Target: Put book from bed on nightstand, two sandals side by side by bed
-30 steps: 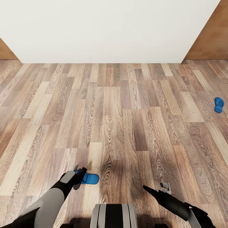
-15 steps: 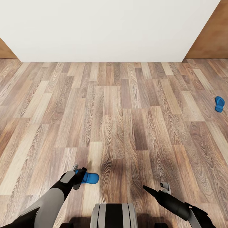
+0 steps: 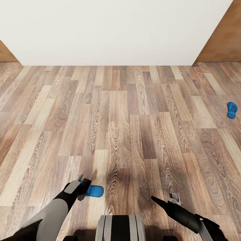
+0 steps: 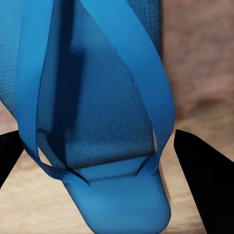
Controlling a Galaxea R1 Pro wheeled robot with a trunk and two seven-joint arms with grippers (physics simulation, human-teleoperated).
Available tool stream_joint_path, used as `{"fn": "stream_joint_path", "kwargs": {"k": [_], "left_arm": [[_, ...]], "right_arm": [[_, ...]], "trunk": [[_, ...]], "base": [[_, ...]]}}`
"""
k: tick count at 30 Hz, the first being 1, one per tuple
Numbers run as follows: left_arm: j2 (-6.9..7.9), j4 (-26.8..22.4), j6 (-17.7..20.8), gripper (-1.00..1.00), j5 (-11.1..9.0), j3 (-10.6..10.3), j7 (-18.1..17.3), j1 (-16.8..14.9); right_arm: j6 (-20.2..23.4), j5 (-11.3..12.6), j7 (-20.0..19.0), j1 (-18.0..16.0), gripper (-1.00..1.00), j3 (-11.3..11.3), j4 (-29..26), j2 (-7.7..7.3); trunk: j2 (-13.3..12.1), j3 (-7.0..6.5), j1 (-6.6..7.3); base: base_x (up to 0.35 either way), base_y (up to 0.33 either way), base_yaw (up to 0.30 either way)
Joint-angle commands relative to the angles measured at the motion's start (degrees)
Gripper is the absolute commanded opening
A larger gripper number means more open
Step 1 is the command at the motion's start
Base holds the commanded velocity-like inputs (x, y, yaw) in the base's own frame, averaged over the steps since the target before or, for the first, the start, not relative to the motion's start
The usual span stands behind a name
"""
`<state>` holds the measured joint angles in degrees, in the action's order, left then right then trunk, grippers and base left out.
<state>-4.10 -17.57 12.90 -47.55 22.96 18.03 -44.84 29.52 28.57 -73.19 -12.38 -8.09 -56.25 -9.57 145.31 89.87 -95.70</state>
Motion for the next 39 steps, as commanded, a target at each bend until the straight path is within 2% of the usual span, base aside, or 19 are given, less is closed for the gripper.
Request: {"fn": "stream_joint_path", "kwargs": {"k": [1, 28, 39], "left_arm": [[-0.01, -0.19, 0.24, -1.0, -0.44, 0.04, 0.35, 0.01], [0.07, -0.19, 0.25, -1.0, -0.44, -0.02, 0.34, 0.01], [0.48, -0.19, 1.53, -1.0, -0.45, -0.02, 0.42, 0.01]], "right_arm": [[0.53, 0.25, -0.09, -0.01, 1.0, 0.03, 0.0, -0.01], [0.53, 0.17, -0.03, -0.01, 1.0, 0.0, 0.02, -0.01], [0.53, 0.1, -0.02, -0.01, 1.0, 0.0, 0.12, -0.01]], "trunk": [[0.01, 0.03, 0.01], [0.01, 0.03, 0.01], [-0.14, -2.41, 0.29]], "base": [[0.0, 0.0, 0.0], [0.0, 0.0, 0.0], [0.0, 0.0, 0.0]]}}
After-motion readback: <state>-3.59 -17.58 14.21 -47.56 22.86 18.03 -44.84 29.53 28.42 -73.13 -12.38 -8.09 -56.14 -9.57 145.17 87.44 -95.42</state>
